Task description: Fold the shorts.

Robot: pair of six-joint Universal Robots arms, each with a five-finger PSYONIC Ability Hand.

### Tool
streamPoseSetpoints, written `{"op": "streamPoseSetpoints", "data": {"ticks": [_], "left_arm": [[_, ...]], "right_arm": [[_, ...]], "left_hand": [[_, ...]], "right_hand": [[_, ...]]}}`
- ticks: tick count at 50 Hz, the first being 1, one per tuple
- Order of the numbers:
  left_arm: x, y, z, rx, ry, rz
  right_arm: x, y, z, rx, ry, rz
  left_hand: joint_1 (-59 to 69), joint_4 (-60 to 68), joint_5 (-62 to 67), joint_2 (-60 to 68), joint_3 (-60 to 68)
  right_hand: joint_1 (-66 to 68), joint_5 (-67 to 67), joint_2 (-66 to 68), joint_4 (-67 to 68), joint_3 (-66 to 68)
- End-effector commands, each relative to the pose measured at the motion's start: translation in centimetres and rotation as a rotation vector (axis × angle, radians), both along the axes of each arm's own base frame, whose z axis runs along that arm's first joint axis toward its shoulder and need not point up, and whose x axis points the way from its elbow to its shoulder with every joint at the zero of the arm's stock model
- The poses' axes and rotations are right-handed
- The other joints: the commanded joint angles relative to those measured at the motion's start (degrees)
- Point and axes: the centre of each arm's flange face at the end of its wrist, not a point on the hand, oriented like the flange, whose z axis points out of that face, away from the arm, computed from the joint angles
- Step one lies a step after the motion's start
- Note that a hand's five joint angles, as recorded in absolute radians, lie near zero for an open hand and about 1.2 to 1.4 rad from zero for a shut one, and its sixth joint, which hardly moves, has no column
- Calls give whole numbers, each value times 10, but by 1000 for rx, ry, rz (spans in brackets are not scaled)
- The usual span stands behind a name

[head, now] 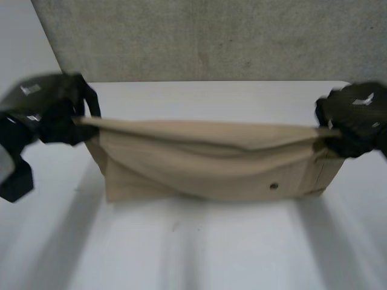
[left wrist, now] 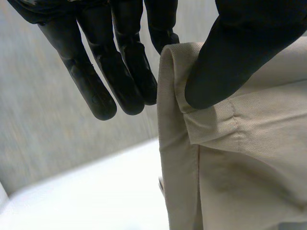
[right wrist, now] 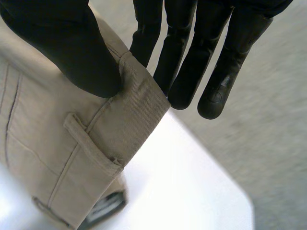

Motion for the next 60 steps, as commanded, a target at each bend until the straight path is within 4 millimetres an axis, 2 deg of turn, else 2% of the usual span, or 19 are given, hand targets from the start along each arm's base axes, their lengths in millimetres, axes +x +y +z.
{"op": "streamPoseSetpoints", "data": {"ticks": [1, 5, 8, 9, 12, 13, 17, 20, 21, 24, 28, 34, 36, 39, 40, 45, 50, 55, 60], "left_arm": [[-17, -37, -71, 215, -69, -22], [-33, -73, -79, 188, -68, -26], [-41, -105, -61, 100, -53, 21], [-43, -112, -51, 63, -44, 38], [-47, -135, -2, -112, 15, 97], [-47, -139, 16, -167, 41, 117], [-42, -146, 97, -460, 183, 183], [-40, -142, 121, -565, 245, 200], [-36, -136, 138, -635, 283, 222], [-32, -120, 157, -702, 324, 230], [-34, -107, 134, -635, 290, 197], [-33, -97, 52, -409, 174, 145], [-32, -92, 14, -303, 126, 132], [-30, -85, -20, -204, 83, 120], [-28, -78, -45, -135, 55, 113], [-23, -54, -106, 31, -11, 74], [-23, -38, -136, 132, -50, 32], [-19, -22, -139, 179, -80, 22], [-12, -9, -128, 192, -110, 21]], "right_arm": [[23, -20, -50, 146, 131, 69], [41, -35, -58, 134, 132, 74], [57, -45, -46, 44, 83, 75], [63, -55, -32, -40, 36, 55], [69, -71, -4, -196, -41, 6], [70, -81, 24, -323, -112, -29], [72, -89, 85, -606, -281, -65], [67, -81, 128, -798, -396, -77], [66, -78, 135, -828, -410, -79], [64, -71, 139, -818, -406, -80], [69, -67, 111, -680, -347, -59], [72, -62, 57, -495, -262, -23], [73, -59, 31, -422, -228, 0], [74, -59, -13, -292, -170, 9], [74, -58, -24, -256, -156, 8], [70, -51, -92, -39, -57, 8], [61, -37, -137, 156, 36, 3], [55, -27, -143, 217, 57, 1], [49, -11, -128, 201, 62, 4]], "left_hand": [[148, 115, 144, 113, 119], [148, 115, 144, 113, 119], [148, 115, 144, 113, 119], [148, 115, 144, 113, 119], [148, 115, 144, 113, 119], [148, 115, 144, 113, 119], [148, 115, 144, 113, 119], [148, 115, 144, 113, 119], [148, 115, 144, 113, 119], [148, 115, 144, 113, 119], [148, 115, 144, 113, 119], [148, 115, 144, 113, 119], [148, 115, 144, 113, 119], [148, 115, 144, 113, 119], [148, 115, 144, 113, 119], [148, 115, 144, 113, 119], [148, 115, 144, 113, 119], [148, 115, 144, 113, 119], [148, 115, 144, 113, 119]], "right_hand": [[260, 141, 125, 119, 128], [260, 141, 125, 119, 128], [260, 141, 125, 119, 128], [260, 141, 125, 119, 128], [260, 141, 125, 119, 128], [260, 141, 125, 119, 128], [260, 141, 125, 119, 128], [260, 141, 125, 119, 128], [260, 141, 125, 119, 128], [260, 141, 125, 119, 128], [260, 141, 125, 119, 128], [260, 141, 125, 119, 128], [260, 141, 125, 119, 128], [260, 141, 125, 119, 128], [260, 141, 125, 119, 128], [260, 141, 125, 119, 128], [260, 141, 125, 119, 128], [260, 141, 125, 119, 128], [260, 141, 125, 119, 128]]}}
